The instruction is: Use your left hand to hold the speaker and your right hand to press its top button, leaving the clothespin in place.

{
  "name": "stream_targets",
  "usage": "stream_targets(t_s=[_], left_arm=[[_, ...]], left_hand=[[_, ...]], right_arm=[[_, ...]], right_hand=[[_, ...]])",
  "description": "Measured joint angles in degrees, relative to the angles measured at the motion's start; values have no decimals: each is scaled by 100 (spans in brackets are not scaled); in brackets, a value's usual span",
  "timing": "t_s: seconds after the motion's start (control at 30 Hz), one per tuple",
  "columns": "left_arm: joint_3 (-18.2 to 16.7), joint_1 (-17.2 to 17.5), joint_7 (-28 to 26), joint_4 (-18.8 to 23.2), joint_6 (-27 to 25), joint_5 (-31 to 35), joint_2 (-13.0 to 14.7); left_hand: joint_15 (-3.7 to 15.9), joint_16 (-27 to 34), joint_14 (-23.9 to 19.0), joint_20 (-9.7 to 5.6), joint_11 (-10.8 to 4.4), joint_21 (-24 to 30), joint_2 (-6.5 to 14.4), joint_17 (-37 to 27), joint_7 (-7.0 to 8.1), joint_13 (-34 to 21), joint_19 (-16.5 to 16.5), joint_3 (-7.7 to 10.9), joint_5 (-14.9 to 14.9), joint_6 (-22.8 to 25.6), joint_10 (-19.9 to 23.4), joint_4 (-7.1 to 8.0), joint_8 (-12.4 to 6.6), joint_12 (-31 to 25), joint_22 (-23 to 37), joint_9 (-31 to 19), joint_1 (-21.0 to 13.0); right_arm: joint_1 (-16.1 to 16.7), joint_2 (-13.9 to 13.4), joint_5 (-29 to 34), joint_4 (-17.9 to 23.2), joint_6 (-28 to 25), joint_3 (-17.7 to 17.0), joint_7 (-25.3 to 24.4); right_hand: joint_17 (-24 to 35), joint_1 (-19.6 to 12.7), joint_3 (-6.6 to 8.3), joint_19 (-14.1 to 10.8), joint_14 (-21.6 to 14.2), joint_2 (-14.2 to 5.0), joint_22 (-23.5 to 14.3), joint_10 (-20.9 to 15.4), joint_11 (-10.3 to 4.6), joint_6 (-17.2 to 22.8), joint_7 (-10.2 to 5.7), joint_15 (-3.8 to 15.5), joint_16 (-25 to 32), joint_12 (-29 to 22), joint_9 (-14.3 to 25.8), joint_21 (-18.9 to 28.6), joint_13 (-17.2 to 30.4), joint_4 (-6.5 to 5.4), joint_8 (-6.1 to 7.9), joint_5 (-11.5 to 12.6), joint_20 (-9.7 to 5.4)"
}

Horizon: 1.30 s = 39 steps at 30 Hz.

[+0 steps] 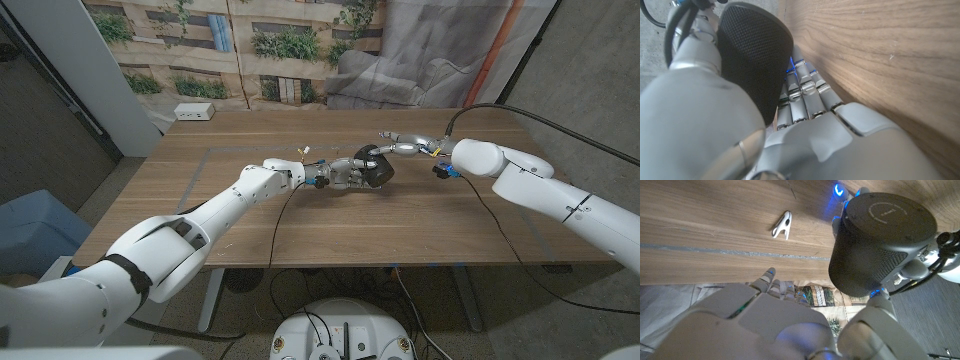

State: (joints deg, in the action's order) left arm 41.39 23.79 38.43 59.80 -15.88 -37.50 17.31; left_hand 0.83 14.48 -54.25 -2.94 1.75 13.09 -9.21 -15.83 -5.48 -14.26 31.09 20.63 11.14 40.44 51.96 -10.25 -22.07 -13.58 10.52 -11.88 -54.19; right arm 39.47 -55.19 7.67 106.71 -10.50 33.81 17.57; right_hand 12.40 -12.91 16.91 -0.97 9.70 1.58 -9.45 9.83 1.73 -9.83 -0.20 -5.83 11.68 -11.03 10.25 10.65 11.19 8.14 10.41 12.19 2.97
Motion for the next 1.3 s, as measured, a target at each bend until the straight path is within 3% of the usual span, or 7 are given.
stream_targets(t_s=[0.87, 1.3], left_arm=[[-1, -80, 16, -244, 16, 2, -74], [-24, -126, -72, -209, 226, 180, -1]], left_hand=[[0, -24, 0, 0, -1, 0, 0, -26, 0, -5, 0, 9, -6, 0, 0, -9, 0, 56, 0, 3, 0], [0, -40, 0, 0, -1, 0, 0, -31, 0, -8, 0, 10, -28, 0, -1, -10, 0, 48, 0, 4, 0]], right_arm=[[142, -197, -538, 199, 400, -451, -194], [238, -133, -831, -29, 731, -679, -433]], right_hand=[[-1, 90, -55, -23, 0, 90, 0, 0, 0, 0, 0, 0, 24, -23, 0, 0, 0, -21, 46, 0, 24], [-1, 250, -104, -62, -12, 52, 0, -22, -21, 0, 0, 34, 66, -66, 0, 0, 0, -71, 46, 0, -20]])
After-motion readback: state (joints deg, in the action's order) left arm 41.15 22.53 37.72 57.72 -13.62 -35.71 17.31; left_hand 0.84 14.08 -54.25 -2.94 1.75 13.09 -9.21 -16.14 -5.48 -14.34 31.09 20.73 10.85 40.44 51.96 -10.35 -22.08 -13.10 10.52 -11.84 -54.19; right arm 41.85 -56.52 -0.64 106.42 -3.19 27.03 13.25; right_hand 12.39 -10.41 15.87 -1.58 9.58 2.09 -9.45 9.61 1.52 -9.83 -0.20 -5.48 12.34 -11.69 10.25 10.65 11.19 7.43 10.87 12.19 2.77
